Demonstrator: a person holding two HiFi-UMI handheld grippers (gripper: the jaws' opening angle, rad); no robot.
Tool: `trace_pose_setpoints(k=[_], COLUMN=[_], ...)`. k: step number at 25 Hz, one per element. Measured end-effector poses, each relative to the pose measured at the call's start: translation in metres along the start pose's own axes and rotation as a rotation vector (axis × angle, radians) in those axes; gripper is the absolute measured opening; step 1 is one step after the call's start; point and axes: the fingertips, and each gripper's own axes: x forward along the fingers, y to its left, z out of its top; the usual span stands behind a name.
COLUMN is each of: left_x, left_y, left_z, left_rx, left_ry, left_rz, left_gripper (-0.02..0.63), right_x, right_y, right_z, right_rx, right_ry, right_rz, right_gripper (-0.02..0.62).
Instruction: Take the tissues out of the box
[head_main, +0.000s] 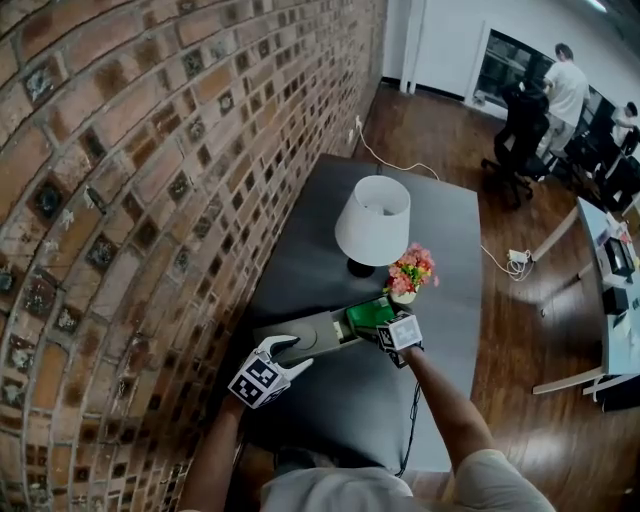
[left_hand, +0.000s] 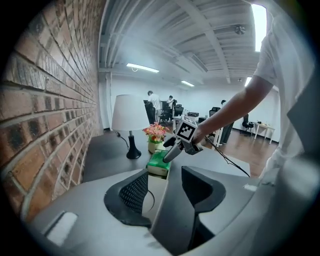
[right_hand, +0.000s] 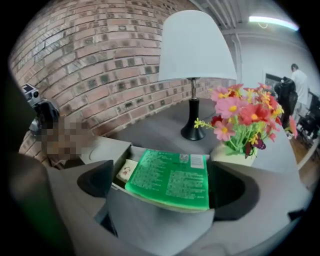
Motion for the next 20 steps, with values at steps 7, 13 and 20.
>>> trace_pose_setpoints(k=[7, 13, 20], left_x=[-0.004, -0.006, -0.01], left_y=[-0.005, -0.008, -0.011], left_z=[-0.01, -0.031, -0.044], left_rx=[-0.027, -0.048, -0.073], left_ry=[0.029, 0.065, 0.074], left_rz=[-0.003, -0.003, -0.001], left_gripper=[0.218, 0.219, 0.218], right_x=[0.02, 0.044, 0.046], right_y=[-0.014, -0.022, -0.025], right_z=[-0.01, -0.024, -0.026], right_rx=[0.118, 0.246, 0.281], right_ry=[0.176, 0.291, 0.295], right_rz=[-0.07, -0.151, -0.113], right_gripper=[0.62, 0.618, 0.614])
